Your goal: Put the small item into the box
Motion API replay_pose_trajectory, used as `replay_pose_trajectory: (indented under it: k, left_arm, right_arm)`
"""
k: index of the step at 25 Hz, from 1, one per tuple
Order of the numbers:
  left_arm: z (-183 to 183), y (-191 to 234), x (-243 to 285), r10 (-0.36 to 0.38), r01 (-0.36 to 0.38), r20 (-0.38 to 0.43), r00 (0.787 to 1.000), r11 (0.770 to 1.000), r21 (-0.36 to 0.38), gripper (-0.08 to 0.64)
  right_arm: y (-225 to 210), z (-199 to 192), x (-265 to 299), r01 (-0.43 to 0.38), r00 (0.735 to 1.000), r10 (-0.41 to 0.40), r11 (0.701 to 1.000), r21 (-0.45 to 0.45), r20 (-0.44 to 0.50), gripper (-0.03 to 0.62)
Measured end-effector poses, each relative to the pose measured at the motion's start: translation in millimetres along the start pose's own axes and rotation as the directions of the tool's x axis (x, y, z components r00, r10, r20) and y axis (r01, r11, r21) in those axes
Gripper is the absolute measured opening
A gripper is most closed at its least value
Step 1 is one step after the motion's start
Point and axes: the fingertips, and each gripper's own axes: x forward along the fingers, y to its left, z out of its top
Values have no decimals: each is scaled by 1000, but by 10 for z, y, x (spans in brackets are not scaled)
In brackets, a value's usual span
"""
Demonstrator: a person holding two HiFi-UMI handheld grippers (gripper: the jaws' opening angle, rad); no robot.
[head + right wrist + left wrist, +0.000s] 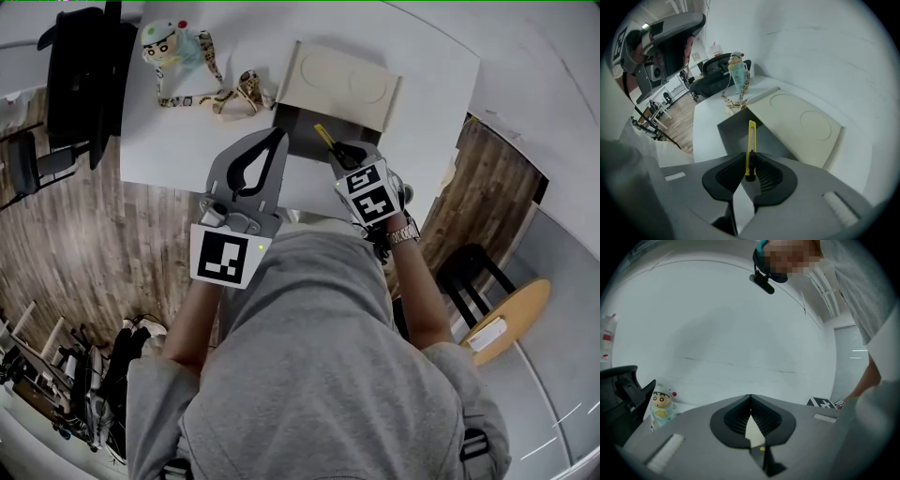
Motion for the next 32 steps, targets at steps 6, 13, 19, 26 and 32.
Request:
replay_pose_trajectory:
  k: [6, 13, 19, 26, 32]
  left_arm:
    - [-10, 12, 59, -12, 12, -7, 1000, 1000, 1, 3]
    - [-32, 77, 108, -10, 10, -15, 1000, 1000, -9, 3]
    - [-28, 127, 141, -10, 10, -8, 1000, 1000, -13, 3]
    - [-66, 190, 178, -10, 10, -18, 1000, 1000, -18, 3]
    - [-85, 230, 198, -11, 11, -21, 1000, 1000, -22, 3]
  right_arm:
    - [-48, -84, 130, 6, 998, -7, 1000, -23, -57, 81]
    - [-75, -115, 270, 8, 995, -12, 999, -34, -99, 81]
    - [-104, -136, 369, 24, 992, -27, 999, -29, -123, 81]
    - [-133, -171, 470, 32, 987, -35, 999, -20, -155, 81]
    - [-159, -176, 516, 43, 985, -44, 999, -8, -166, 81]
